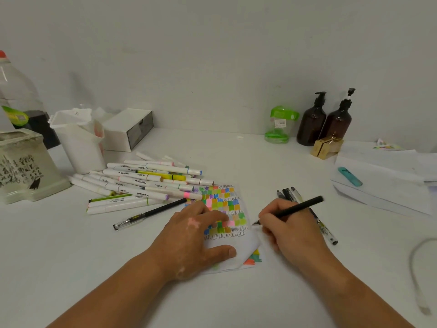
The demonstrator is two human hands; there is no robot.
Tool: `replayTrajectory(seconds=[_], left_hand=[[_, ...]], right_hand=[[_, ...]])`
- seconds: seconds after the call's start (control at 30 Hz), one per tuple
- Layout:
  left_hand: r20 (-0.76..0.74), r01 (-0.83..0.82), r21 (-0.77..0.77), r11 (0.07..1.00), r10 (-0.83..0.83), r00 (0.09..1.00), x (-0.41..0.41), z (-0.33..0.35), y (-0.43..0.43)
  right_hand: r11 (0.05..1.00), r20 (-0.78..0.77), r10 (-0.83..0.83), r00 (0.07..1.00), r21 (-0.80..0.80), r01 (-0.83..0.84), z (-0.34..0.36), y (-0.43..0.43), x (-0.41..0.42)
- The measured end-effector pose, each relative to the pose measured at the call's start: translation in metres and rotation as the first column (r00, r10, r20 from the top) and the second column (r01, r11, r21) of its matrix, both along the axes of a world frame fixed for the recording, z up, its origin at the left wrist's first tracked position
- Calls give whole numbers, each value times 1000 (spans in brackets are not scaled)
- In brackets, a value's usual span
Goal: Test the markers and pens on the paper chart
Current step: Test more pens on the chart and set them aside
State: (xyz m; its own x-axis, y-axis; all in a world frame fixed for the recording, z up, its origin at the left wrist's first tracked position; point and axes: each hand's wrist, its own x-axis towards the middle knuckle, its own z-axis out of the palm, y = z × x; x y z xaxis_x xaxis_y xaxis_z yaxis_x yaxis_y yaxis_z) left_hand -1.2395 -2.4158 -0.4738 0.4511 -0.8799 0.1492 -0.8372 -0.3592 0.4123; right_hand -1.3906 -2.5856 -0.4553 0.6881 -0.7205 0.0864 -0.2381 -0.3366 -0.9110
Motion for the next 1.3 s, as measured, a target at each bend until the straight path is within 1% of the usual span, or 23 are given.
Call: replayTrajectory(seconds=[0.03,0.1,0.17,0.2,0.27,0.33,0.4,0.47,0.53,0.6,0.73,0.9,1.07,1.17,1.3], left_hand=[[-34,-3,-45,999,1,999,0,1,0],[-173,-55,-169,984,25,985,0,5,0],[-330,-150,-266,952,56,942,2,9,1],[-379,-188,-290,938,68,923,4,11,2],[-431,-209,-309,928,59,900,5,13,4],[-453,-180,-330,927,11,891,6,14,7],[-445,-162,-371,914,-22,895,7,14,8],[-487,-204,-389,898,-13,874,6,16,7],[-547,-265,-375,888,19,837,4,17,5],[-545,-282,-366,887,41,837,3,17,4],[-528,-273,-365,890,44,848,-1,20,4],[-512,-256,-344,903,48,857,-4,22,4],[-474,-221,-340,914,37,880,-5,20,5],[-467,-186,-342,921,5,884,-8,19,4],[-462,-165,-358,919,-21,887,-14,20,1]], right_hand=[[997,75,-23,997,71,17,2,-3,-1],[986,195,-43,980,168,10,6,-8,-3],[980,252,-16,968,195,-34,8,-8,-3],[980,265,11,964,191,-64,8,-7,-3],[971,296,62,953,202,-126,8,-3,-2],[941,353,91,931,275,-196,10,-2,-1],[903,406,110,907,341,-262,12,0,0],[890,437,137,889,341,-304,15,2,0],[904,448,165,879,289,-316,17,3,-2],[910,457,178,871,259,-322,16,2,-2],[889,469,186,864,293,-351,14,4,-1],[886,444,218,869,284,-367,14,8,-1],[875,386,268,883,286,-391,16,13,-1],[892,298,310,903,236,-385,14,18,1],[904,261,307,915,221,-366,11,21,5]])
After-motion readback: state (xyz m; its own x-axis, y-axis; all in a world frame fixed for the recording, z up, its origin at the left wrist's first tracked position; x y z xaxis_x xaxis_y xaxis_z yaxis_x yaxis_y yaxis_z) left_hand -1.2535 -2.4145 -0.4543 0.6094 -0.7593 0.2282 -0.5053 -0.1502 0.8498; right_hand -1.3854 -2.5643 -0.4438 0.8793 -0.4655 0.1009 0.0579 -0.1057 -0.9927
